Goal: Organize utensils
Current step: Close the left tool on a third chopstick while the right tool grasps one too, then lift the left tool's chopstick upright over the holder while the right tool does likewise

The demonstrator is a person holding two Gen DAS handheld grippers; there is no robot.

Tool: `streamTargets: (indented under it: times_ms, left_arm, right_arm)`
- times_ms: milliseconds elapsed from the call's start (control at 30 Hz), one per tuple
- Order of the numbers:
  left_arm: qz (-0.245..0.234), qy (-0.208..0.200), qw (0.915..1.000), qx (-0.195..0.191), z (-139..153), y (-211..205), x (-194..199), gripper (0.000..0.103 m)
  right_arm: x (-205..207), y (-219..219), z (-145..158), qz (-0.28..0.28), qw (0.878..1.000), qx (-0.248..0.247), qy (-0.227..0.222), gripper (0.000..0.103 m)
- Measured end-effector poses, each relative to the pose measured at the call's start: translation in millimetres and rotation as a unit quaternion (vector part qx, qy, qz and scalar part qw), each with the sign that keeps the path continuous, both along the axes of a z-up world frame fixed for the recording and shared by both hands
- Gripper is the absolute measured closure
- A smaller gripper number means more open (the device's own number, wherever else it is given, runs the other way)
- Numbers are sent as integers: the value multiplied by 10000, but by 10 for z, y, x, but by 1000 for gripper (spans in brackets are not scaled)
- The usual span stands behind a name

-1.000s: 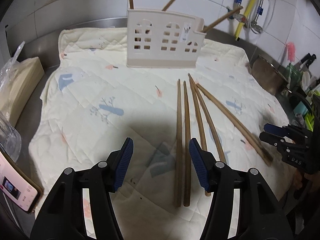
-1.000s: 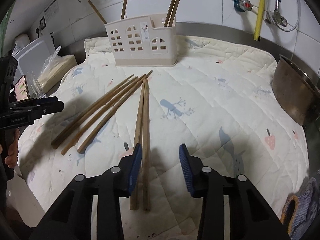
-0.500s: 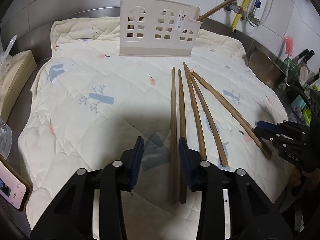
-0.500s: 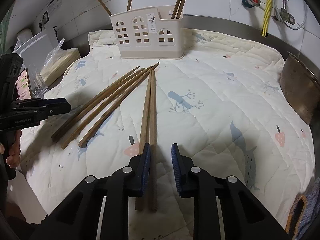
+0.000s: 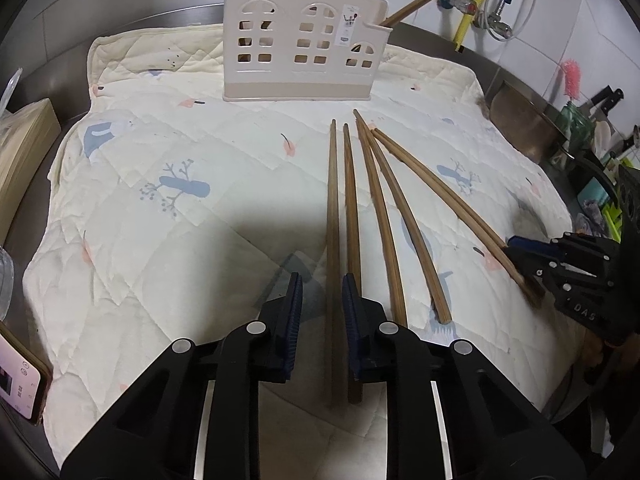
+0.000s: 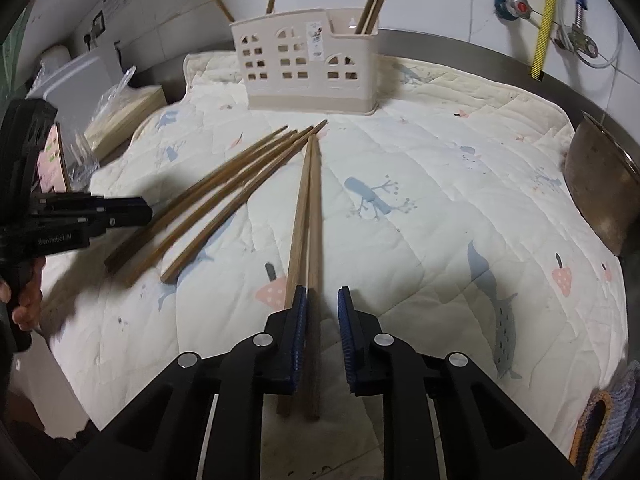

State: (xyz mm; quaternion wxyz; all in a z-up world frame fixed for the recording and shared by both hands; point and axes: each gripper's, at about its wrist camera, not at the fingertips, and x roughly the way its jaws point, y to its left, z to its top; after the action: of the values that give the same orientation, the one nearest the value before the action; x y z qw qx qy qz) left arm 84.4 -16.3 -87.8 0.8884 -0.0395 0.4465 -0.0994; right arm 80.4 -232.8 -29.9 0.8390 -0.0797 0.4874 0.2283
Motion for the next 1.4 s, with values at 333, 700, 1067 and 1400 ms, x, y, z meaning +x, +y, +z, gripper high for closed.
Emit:
streamTargets:
  times_ms: [333,700,1067,1400]
  left_arm:
    - [-16,74,9999,69,-93,-52,29,85]
    - [150,-88,9977,659,-64,-227,6,95]
    - [104,-655,9953,704,346,-217,-99,97]
    - [-5,-1229,9924,-97,1008,24,77,97]
  right_arm:
    - [-19,-27,-8,-29,10000,-1,-48,91]
    - [-40,-39,-15,-125,9998,79,-106,95]
    - [-23,-104,343,-230,9981,227,-527,96]
    - [287,-55,1000,-161,9909,591,-1196,96]
